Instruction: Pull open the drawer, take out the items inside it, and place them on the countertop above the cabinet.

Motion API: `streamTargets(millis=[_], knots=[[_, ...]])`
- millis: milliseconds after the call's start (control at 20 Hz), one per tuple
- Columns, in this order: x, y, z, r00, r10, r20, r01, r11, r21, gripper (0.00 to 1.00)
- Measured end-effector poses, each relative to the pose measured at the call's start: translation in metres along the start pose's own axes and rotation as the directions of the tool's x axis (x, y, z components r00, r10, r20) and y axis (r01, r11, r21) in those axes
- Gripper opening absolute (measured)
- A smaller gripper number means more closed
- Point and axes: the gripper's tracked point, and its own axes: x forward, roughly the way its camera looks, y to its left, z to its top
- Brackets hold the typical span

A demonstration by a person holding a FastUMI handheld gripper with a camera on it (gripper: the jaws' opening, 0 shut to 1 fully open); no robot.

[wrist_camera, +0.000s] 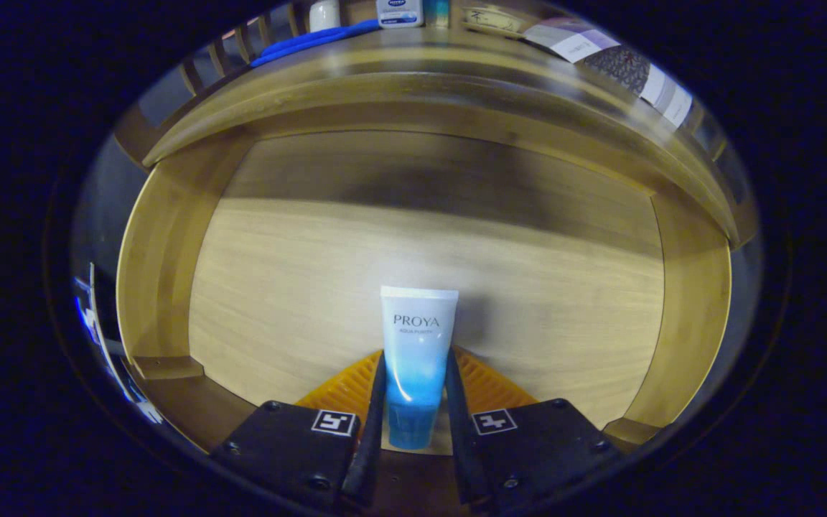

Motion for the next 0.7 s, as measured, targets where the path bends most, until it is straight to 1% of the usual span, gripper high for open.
streamTargets(millis=[100,300,700], knots=[[-0.003,-0.001,0.001,1.000,-0.004,0.018,0.004,1.000,0.000,0.45],[-0.024,-0.003,0.008,0.998,0.029,0.059,-0.031,0.999,0.030,0.44],[-0.078,-0.017,0.020,0.986,0.022,0.167,-0.028,0.999,0.037,0.44]])
